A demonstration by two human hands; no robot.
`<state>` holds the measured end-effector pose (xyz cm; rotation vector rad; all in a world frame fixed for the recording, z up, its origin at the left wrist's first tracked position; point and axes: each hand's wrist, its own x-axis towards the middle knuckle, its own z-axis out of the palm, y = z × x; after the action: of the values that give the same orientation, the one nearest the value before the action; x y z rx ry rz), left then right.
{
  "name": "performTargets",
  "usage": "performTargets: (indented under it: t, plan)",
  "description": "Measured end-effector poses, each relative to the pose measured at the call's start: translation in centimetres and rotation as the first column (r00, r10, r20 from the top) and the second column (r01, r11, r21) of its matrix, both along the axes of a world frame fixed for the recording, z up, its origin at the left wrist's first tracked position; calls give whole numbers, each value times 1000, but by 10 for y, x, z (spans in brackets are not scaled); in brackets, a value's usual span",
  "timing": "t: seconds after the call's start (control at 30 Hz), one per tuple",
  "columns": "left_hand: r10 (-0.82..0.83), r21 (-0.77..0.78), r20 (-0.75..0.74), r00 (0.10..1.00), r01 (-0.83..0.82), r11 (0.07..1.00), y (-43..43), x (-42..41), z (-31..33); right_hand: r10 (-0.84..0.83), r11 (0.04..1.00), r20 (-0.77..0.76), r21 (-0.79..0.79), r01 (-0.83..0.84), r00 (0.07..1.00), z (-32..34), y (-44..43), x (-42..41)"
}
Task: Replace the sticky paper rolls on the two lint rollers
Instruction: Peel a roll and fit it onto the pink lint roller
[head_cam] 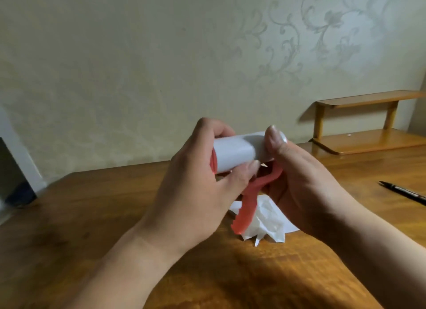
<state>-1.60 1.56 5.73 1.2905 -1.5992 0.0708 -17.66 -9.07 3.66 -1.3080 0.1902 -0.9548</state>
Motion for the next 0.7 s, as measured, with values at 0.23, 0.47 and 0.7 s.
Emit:
performTargets:
  t: [0.23,0.47,0.7]
  plan:
    - [100,-100,139,985,-86,991,9,-15,4,-11,1000,49,2,11,999,4,5,-1]
    - [5,-86,-245,970,-26,996,4,-2,8,89,990,81,-118,-80,993,-2,2,1]
    - [-74,14,-325,943,84,996,-2,5,5,13,985,98,-174,4,995,-3,0,1]
